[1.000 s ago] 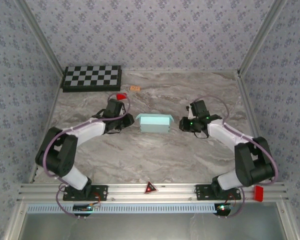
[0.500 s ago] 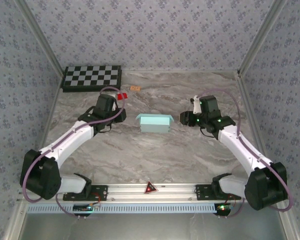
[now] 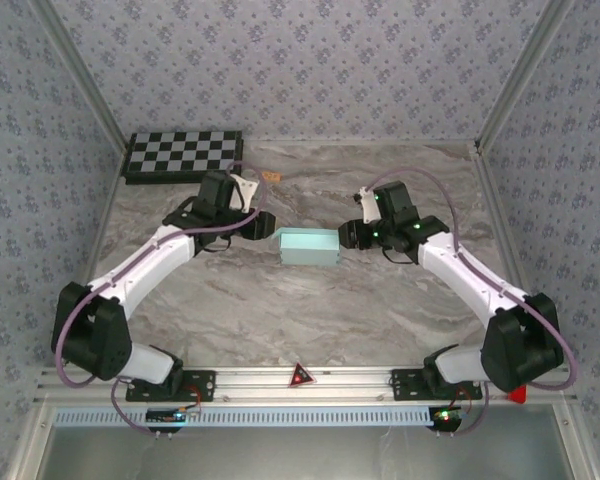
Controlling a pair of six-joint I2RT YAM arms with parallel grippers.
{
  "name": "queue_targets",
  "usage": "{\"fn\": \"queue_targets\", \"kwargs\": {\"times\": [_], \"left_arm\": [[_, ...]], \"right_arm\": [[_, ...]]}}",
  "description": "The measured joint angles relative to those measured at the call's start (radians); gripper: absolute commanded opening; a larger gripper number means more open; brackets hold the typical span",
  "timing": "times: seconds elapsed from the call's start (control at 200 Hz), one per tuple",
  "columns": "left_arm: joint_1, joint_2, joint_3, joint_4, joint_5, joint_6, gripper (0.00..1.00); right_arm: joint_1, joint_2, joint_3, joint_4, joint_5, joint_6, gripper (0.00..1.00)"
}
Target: Fold the paper box
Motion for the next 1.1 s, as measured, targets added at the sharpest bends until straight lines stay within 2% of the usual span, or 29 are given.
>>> {"fn": "queue_targets", "kwargs": {"times": [0.375,1.099], "left_arm": [[-0.003,0.087,0.028,-0.060,0.084,0.027,0.42],[-0.022,0.147,0.057,-0.083,0.093,0.026,0.33]], "right_arm": [[0.007,0.039,0.006,-0.008,0.046,0.002,0.38],[0.008,0.077,0.006,-0.006,0.041,0.005,0.27]]}}
